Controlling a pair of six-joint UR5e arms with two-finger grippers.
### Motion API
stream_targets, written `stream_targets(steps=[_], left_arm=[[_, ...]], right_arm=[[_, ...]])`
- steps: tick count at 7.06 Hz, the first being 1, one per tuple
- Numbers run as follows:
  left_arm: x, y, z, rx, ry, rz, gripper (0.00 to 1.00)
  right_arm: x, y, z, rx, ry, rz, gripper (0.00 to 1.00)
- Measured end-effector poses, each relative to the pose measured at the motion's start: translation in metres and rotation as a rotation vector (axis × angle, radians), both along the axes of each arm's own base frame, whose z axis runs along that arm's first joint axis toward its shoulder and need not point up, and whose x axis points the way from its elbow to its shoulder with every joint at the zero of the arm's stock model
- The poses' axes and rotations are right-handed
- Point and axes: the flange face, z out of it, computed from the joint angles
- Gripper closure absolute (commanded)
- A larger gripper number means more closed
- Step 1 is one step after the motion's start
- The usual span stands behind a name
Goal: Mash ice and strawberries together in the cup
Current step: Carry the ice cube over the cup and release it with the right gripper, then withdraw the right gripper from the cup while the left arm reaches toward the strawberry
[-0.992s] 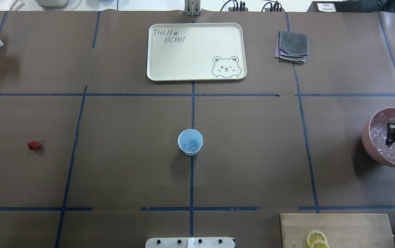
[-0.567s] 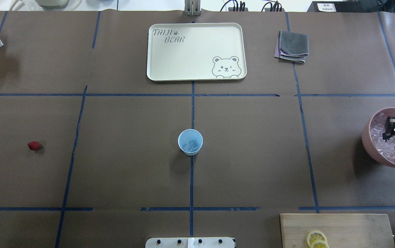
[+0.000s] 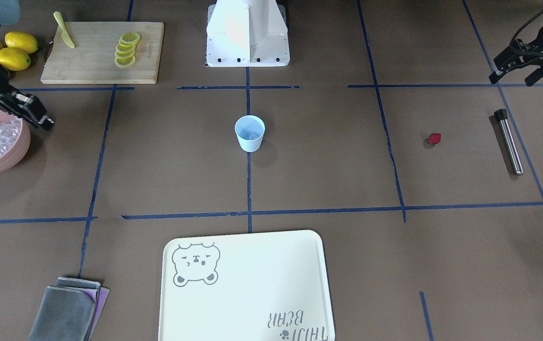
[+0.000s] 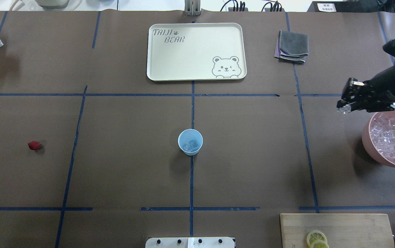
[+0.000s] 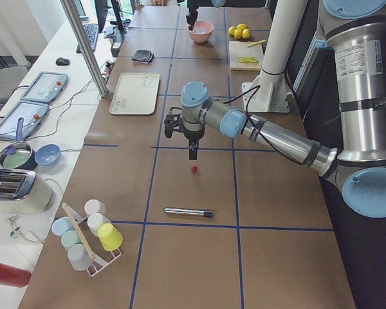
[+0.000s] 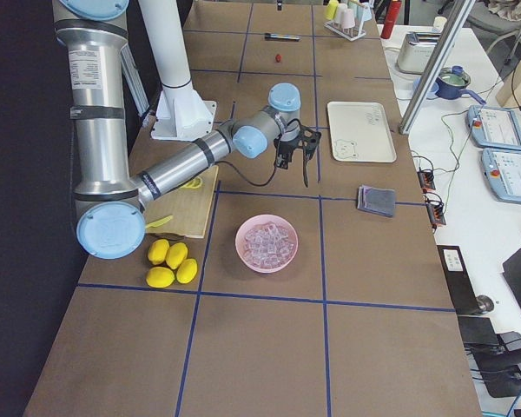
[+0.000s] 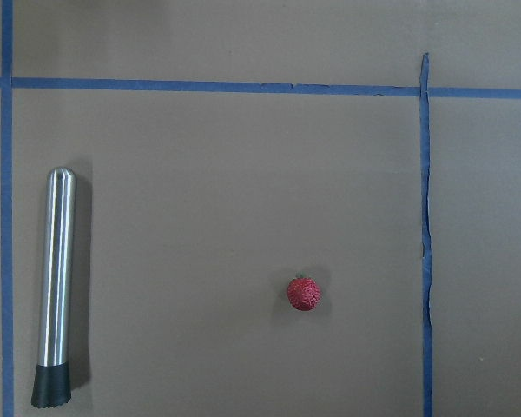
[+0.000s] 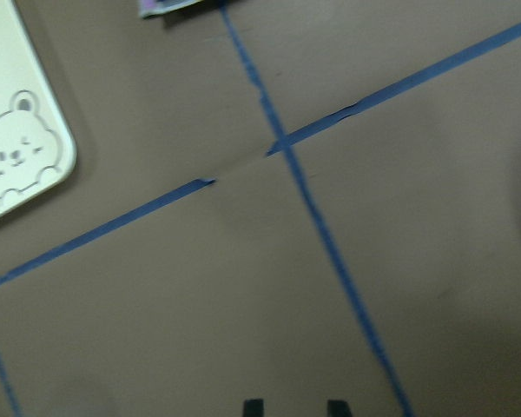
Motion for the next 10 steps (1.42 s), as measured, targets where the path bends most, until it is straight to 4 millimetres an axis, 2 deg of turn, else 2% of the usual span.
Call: stream_targets(steps=[2,3,4,5,6,8,10], left_arm=[[0.000,0.000,0.001,-0.002,0.000,0.001,0.00],[0.001,-0.001,0.001,-0.002,-0.001,0.001,0.00],[0.001,-0.001,0.001,-0.002,-0.001,0.001,0.00],[0.001,-0.001,0.001,-0.003,-0.001,0.002,0.00],[0.001,-0.001,0.001,-0.003,-0.001,0.002,0.00],[0.001,-0.001,0.002,-0.003,-0.001,0.001,0.00],[0.001,-0.001,0.001,-0.003,-0.001,0.001,0.00]], right_arm=[[-0.084,0.008,-0.093,-0.088,-0.108,0.041,0.99],[-0.130,0.015,-0.129,-0.116,-0.132,0.074,0.99],[-0.179,0.024,-0.153,-0.126,-0.137,0.106,0.98],[-0.219,0.037,-0.164,-0.120,-0.126,0.125,0.98],[-0.251,0.053,-0.166,-0.106,-0.111,0.141,0.98],[-0.296,0.071,-0.172,-0.095,-0.090,0.163,0.95],[-0.324,0.077,-0.174,-0.086,-0.068,0.173,0.69]])
